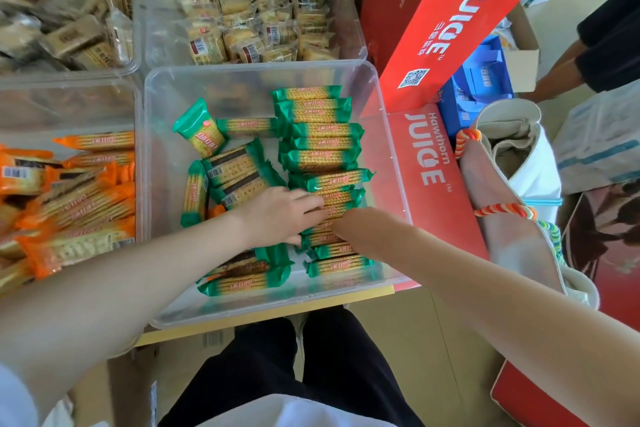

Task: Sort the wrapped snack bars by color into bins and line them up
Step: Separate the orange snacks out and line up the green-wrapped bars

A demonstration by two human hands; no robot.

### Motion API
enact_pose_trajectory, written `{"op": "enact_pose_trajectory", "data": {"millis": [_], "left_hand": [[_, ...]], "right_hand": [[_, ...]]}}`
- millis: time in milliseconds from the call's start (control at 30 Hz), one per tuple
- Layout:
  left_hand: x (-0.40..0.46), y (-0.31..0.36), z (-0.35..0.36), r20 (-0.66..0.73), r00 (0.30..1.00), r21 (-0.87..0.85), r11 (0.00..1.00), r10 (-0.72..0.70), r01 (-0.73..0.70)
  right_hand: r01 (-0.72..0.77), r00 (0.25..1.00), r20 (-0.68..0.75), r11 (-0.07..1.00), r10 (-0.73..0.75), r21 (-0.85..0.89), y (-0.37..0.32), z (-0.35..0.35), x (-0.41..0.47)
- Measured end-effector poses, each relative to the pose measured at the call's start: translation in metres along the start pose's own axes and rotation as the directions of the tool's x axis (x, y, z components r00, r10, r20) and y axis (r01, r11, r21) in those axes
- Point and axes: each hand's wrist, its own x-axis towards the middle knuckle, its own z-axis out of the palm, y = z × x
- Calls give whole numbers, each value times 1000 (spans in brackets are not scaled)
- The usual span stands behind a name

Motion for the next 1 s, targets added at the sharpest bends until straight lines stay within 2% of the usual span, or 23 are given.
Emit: {"op": "enact_pose_trajectory", "data": {"millis": [233, 333, 400, 500, 633, 733, 833, 900, 1000], "left_hand": [[0, 6, -2, 8, 998, -65, 996, -57, 57], [-2, 12, -9, 16, 989, -106, 983, -146, 147], [-14, 8, -16, -20, 977, -151, 966, -214, 209], [-40, -12, -30, -19, 931, -137, 923, -365, 359], [-72, -38, -42, -10, 846, -135, 839, -532, 526], [-88, -49, -43, 58, 798, -136, 788, -599, 601], [-92, -44, -42, 104, 813, -61, 812, -573, 580], [-90, -37, -36, 159, 835, 30, 848, -527, 529], [-81, -30, -24, 272, 821, 96, 864, -501, 495]], "right_hand": [[-9, 999, -35, 995, 6, -98, -3, -4, -1], [98, 991, -84, 993, -103, -68, -12, -4, 1], [182, 981, -68, 983, -183, -27, -20, -1, 6], [157, 988, -3, 986, -157, 52, -22, -4, 16], [92, 996, -12, 991, -94, -98, -36, -4, 19], [96, 994, -38, 992, -99, -86, -39, -6, 14], [67, 984, -168, 996, -57, 52, -22, -21, 8], [59, 964, -264, 995, -35, 81, -13, -26, 7], [89, 932, -360, 991, -47, 101, -10, -26, 14]]}}
